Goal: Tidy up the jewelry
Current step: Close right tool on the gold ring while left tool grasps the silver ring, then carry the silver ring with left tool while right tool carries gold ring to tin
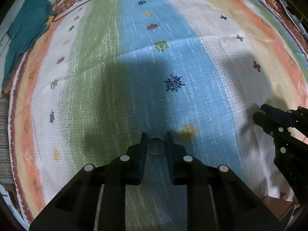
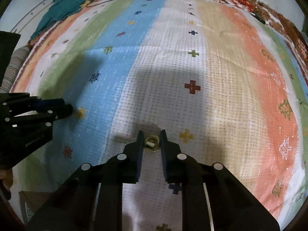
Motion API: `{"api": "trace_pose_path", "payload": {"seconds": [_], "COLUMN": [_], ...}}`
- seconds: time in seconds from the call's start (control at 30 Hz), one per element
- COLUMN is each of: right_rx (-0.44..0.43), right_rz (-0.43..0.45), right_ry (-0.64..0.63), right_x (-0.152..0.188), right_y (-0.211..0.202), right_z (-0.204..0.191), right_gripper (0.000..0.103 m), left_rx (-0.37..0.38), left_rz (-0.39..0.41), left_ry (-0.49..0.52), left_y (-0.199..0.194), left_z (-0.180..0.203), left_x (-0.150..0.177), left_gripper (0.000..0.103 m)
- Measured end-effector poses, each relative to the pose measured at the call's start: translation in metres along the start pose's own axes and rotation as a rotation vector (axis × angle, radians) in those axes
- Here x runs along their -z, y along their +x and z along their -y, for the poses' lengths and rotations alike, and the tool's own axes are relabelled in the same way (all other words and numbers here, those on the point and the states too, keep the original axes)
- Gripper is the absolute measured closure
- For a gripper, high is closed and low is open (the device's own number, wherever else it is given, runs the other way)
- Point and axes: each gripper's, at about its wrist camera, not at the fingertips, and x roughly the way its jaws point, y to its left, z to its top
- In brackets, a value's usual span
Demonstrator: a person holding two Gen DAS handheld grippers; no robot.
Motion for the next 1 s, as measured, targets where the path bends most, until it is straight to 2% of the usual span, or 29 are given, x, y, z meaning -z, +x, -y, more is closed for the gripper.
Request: {"api": "trace_pose_path", "payload": {"seconds": [0.17, 0.57, 1.0], "right_rx": [-0.005, -0.017, -0.019], "right_rz": [0.018, 0.067, 0.196], "right_ry": [0.010, 0.018, -0.021], "right_x": [0.002, 0.012, 0.021], "right_y": [-0.004, -0.032, -0.086], "right_z": [0.002, 0.003, -0.011], "right_gripper": [0.086, 0.086, 0.086], "left_rx": [0.004, 0.026, 0.069], "left_rz": [0.007, 0.085, 0.217], "left_ry": [-0.007, 0.009, 0.026], "left_y": [-0.006, -0.043, -0.102], "left_z": [0.000, 0.010, 0.017], "left_x": [0.002, 0.013, 0.033], "left_gripper": [0.085, 0.085, 0.085]}}
